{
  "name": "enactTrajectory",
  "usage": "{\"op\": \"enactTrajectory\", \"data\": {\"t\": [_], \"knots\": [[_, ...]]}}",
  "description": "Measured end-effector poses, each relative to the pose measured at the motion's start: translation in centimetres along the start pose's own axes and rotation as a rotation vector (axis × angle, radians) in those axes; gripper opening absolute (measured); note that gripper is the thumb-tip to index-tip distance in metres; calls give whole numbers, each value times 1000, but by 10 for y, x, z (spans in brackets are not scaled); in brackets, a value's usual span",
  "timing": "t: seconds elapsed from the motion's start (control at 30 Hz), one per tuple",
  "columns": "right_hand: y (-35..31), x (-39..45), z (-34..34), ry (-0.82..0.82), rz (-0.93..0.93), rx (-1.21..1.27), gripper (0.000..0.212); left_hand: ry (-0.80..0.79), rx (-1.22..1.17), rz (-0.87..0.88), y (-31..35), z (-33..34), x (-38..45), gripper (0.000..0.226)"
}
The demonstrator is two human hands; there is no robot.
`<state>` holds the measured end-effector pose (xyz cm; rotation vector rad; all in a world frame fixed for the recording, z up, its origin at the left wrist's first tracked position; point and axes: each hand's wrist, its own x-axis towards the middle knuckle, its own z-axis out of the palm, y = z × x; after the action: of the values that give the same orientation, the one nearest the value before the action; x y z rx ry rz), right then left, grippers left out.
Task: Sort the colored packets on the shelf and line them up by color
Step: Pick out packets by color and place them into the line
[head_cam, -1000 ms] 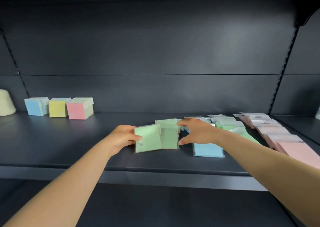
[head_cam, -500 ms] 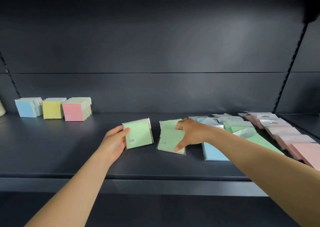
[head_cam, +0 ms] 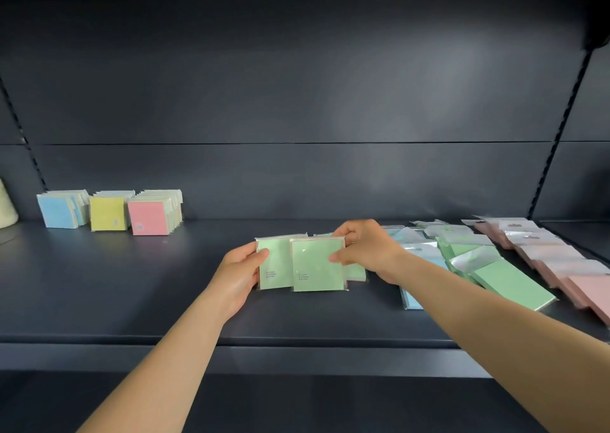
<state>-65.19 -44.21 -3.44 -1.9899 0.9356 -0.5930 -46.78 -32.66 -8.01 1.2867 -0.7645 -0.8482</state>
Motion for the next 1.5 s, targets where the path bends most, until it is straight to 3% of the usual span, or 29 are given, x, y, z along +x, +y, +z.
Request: {"op": "enactTrajectory", "data": {"t": [0.13, 0.23, 0.37, 0.5, 0.83, 1.1, 1.27, 1.5], "knots": [[-1, -1, 23, 100, 7, 49, 28, -82, 36, 11, 1, 1, -2, 20], [-2, -2, 35, 170, -6, 22, 30, -154, 123, 52, 1, 0, -4, 31], [-1, -3, 50, 227, 0, 74, 30, -132, 162, 60, -3, 0, -1, 40], [5, -4, 72, 208, -11, 165, 15, -127, 148, 67, -5, -1, 0, 38], [-16, 18, 126, 304, -67, 257, 29, 181, 302, 179, -5, -8, 2, 32], [-57, 87, 193, 334, -114, 442, 28, 319, 397, 261, 15, -105, 59, 30], [-77, 139, 240, 393, -58, 412, 27, 342, 365, 219, 9, -152, 117, 32], [-78, 191, 255, 506, 7, 413, 26, 314, 341, 211, 0, -161, 175, 46]]}}
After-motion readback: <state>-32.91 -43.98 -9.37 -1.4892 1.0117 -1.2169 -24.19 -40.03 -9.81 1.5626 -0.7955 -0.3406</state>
